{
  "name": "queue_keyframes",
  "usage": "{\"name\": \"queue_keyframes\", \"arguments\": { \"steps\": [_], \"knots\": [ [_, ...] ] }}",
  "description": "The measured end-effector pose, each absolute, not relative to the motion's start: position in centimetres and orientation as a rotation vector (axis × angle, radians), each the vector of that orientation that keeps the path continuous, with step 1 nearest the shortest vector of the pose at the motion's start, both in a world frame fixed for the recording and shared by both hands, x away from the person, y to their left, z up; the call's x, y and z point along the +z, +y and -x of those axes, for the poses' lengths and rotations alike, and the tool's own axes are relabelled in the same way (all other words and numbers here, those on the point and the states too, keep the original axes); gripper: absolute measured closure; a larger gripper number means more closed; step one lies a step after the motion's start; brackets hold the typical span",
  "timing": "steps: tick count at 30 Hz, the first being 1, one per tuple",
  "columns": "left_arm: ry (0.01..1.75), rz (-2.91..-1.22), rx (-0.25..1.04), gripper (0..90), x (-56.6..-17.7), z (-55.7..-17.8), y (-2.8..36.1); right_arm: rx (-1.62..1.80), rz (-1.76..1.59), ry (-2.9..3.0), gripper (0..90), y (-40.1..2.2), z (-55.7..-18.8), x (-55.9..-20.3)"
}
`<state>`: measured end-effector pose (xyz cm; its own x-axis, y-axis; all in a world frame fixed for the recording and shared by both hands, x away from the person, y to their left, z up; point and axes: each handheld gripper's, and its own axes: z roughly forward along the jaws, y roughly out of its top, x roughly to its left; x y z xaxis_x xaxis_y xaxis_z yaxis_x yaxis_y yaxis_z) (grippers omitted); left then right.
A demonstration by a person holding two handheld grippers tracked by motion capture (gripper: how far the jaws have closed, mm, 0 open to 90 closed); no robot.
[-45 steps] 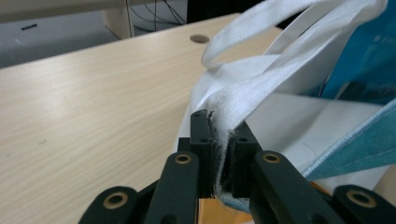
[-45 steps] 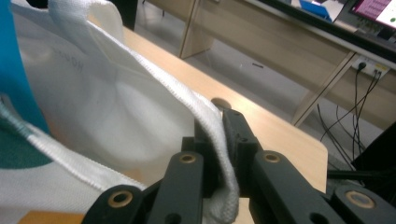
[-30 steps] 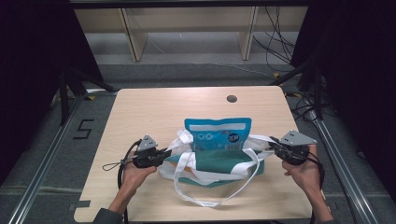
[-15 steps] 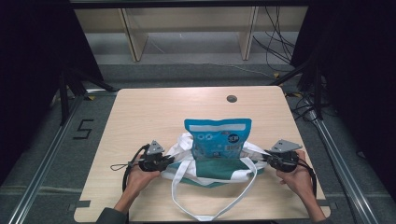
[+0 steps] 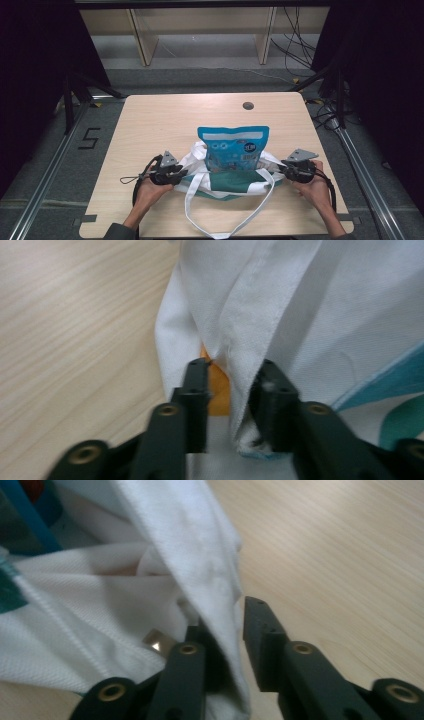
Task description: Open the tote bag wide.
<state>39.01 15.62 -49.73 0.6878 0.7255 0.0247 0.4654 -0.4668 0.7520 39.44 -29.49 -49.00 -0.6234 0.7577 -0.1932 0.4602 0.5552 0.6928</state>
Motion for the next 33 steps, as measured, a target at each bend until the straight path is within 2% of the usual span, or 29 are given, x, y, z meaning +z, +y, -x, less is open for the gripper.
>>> {"name": "queue_keyframes", "arguments": {
  "steps": [2,5,6,8,13,21,24,25,26,27,28,29,31,33],
  "knots": [
    [0.986,-2.114,0.461,44.4,-48.9,-39.0,16.0,0.941,-1.091,2.218,61.5,-30.3,-38.9,-47.3],
    [0.997,-2.080,0.445,36.5,-48.3,-39.1,16.2,1.040,-1.114,2.161,56.7,-30.9,-38.5,-45.7],
    [0.983,-2.063,0.429,36.2,-47.4,-39.0,16.2,1.116,-1.143,2.154,54.3,-30.7,-37.4,-43.7],
    [0.954,-2.052,0.446,34.0,-46.4,-38.9,15.7,1.184,-1.065,2.153,52.7,-30.4,-36.7,-42.0],
    [0.842,-2.066,0.470,33.6,-44.4,-39.2,13.8,1.286,-0.927,2.234,50.4,-27.3,-34.9,-39.9],
    [0.810,-2.108,0.459,36.0,-44.9,-40.6,12.3,1.254,-0.806,2.399,45.0,-23.5,-35.5,-41.6],
    [0.830,-2.077,0.423,38.0,-45.3,-41.3,12.0,1.217,-0.780,2.478,48.6,-22.6,-35.7,-42.4],
    [0.793,-2.072,0.394,40.0,-45.3,-42.1,11.8,1.165,-0.728,2.496,62.5,-22.4,-35.3,-42.3],
    [0.793,-2.072,0.394,46.4,-45.3,-42.1,11.8,1.165,-0.728,2.496,62.5,-22.4,-35.3,-42.3],
    [0.797,-2.054,0.393,46.4,-45.4,-42.4,11.7,1.135,-0.687,2.513,68.1,-22.5,-35.0,-42.1],
    [0.770,-2.074,0.422,62.6,-45.3,-43.3,11.8,1.124,-0.638,2.542,75.9,-23.0,-34.2,-41.8],
    [0.780,-2.060,0.412,71.3,-45.3,-43.9,11.7,1.122,-0.600,2.551,77.8,-23.2,-33.8,-41.7],
    [0.804,-2.043,0.416,78.4,-45.3,-44.4,11.6,1.099,-0.589,2.565,79.3,-23.4,-33.2,-41.8],
    [0.833,-2.068,0.418,81.2,-45.6,-45.8,11.7,1.076,-0.579,2.597,80.7,-23.5,-32.2,-42.4]
  ]
}}
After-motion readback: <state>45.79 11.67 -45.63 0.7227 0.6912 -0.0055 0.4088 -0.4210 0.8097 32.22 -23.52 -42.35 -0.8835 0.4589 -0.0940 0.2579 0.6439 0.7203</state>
